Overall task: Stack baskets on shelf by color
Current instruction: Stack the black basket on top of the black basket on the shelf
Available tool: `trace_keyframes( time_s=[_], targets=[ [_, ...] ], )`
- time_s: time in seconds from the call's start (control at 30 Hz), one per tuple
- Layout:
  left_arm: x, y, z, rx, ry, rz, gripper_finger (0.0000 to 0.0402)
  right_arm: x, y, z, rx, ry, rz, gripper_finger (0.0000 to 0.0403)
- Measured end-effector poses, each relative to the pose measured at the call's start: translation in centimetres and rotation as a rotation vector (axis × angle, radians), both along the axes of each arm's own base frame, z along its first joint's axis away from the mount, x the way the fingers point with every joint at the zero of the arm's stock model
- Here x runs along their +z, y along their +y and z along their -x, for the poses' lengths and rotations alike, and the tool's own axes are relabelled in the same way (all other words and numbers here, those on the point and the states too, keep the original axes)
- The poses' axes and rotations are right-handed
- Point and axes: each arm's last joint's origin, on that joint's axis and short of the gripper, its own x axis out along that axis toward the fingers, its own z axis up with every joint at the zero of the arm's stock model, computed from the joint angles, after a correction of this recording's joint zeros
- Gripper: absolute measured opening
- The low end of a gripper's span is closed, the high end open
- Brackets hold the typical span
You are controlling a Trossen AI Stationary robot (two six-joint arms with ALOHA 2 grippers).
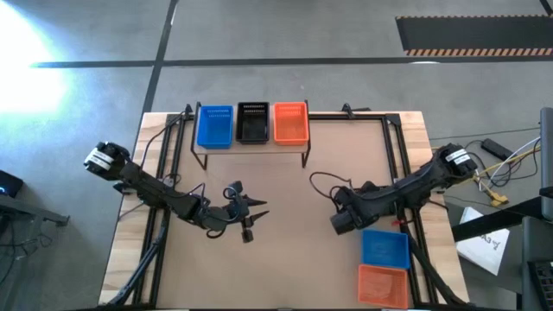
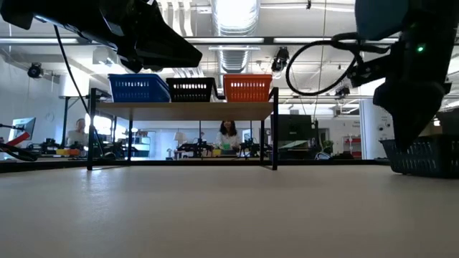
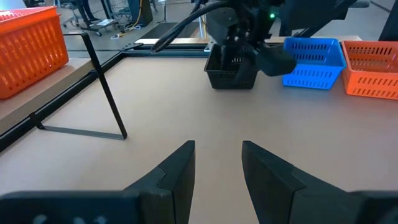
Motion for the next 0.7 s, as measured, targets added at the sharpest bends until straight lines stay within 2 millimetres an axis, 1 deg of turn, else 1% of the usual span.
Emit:
trace_keyframes(
  time_s=[0.1, 0.2, 0.37, 0.47, 0.53, 0.6, 0.7],
  targets=[
    [0.0, 0.0, 0.0, 0.0, 0.0, 0.0, 0.0116, -0.2, -0.3, 0.0, -0.006, 0.006, 0.0, 0.0198],
    [0.0, 0.0, 0.0, 0.0, 0.001, -0.001, 0.0116, -0.2, -0.3, 0.0, 0.004, 0.009, 0.0, 0.0174],
    [-0.1, 0.0, 0.0, 0.0, 0.006, -0.003, 0.0116, -0.2, 0.1, 0.2, 0.061, 0.024, -0.002, 0.0096],
    [-0.1, 0.0, 0.0, 0.0, 0.006, -0.003, 0.0116, -0.2, 0.8, 0.4, 0.12, 0.03, -0.005, 0.0046],
    [-0.1, 0.0, 0.0, 0.0, 0.006, -0.003, 0.0116, -0.1, 1.4, 0.5, 0.172, 0.033, -0.008, 0.0019],
    [-0.1, 0.0, 0.0, -0.001, 0.006, -0.003, 0.0116, 0.2, 2.1, 0.3, 0.238, 0.013, -0.021, 0.0014],
    [0.0, -0.4, 0.2, -0.003, 0.004, -0.006, 0.0116, 1.3, 3.4, -0.2, 0.374, -0.015, -0.04, 0.0013]
  ],
)
